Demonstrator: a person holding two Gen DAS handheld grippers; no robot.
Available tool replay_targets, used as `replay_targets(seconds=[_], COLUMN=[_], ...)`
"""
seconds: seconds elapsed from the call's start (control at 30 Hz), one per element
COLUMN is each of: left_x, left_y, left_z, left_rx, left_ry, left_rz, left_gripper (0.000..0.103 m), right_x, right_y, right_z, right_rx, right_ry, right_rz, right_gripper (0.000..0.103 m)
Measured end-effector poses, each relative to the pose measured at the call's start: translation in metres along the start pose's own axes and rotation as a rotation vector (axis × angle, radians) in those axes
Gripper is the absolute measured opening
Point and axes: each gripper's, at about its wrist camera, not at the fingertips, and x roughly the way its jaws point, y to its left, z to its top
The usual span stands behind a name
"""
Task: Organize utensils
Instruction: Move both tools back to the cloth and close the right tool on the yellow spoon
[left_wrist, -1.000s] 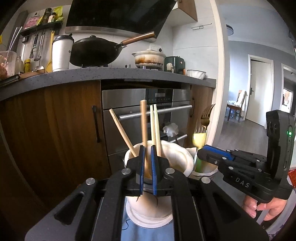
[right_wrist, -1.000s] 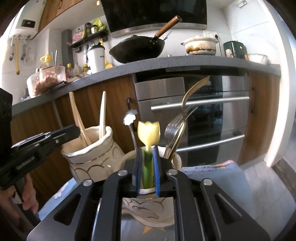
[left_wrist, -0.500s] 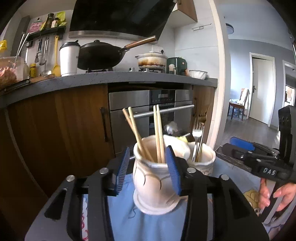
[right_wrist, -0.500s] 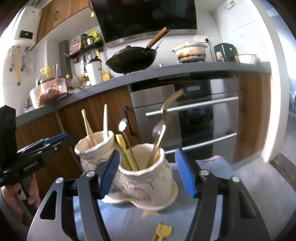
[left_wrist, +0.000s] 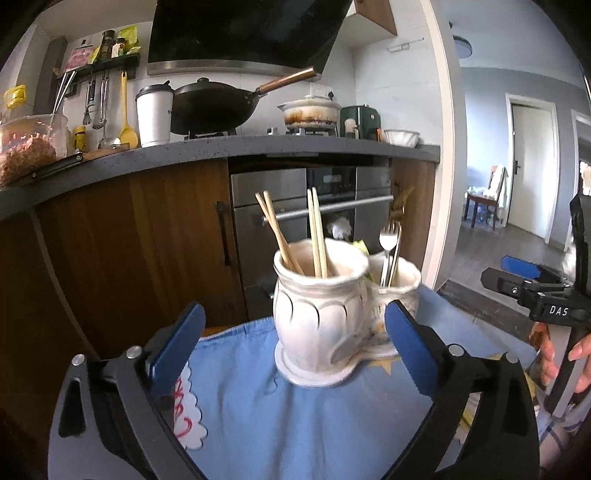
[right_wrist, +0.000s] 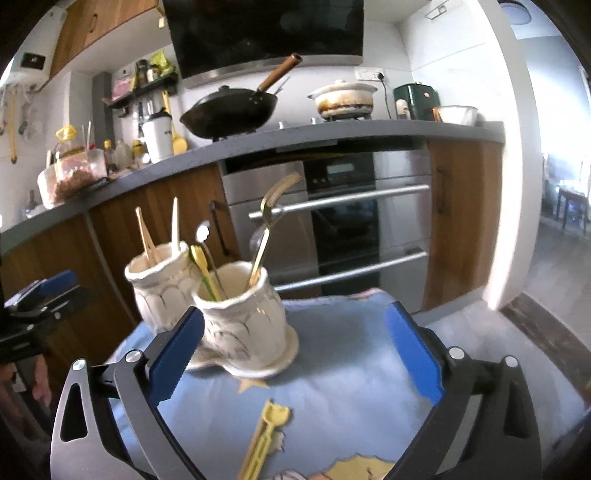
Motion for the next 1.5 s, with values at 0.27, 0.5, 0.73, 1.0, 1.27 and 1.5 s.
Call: replay_targets(seconds=[0.27, 0.5, 0.73, 1.0, 1.27, 1.5], left_x=[0.005, 0.003, 0.012, 0.017, 0.018, 0.019], left_y=[-0.011, -0.017, -0.021, -0.023, -0.025, -0.025], left_z=[-0.032, -0.056, -0.072, -0.074, -0.074, -0.076], left_rx=[-0.013, -0.007, -0.026, -0.016, -0.017, -0.025], left_ry=[0.106, 0.153, 0.209, 0.223, 0.228, 0.237], left_rz=[-0.009, -0.027, -0.056, -0.058, -0.065, -0.073], left_gripper=[0.097, 0.097, 0.097, 0.097, 0.097, 0.097], right_x=[-0.001, 0.01, 0.024, 0.03, 0.034, 0.034], right_y=[0.001, 0.007, 0.019, 0.017, 0.024, 0.031], right_z=[-0.034, -0.061, -0.073, -0.076, -0.077, -0.079], right_rx=[-0.036, -0.04, -0.05, -0.037, -0.056, -0.049], right_ry=[0.129, 0.248, 0.339, 0.367, 0.391, 0.419], right_rz=[-0.028, -0.016, -0.019, -0.019, -0.008, 0.035], right_gripper=[0.097, 0.097, 0.097, 0.097, 0.078, 0.055])
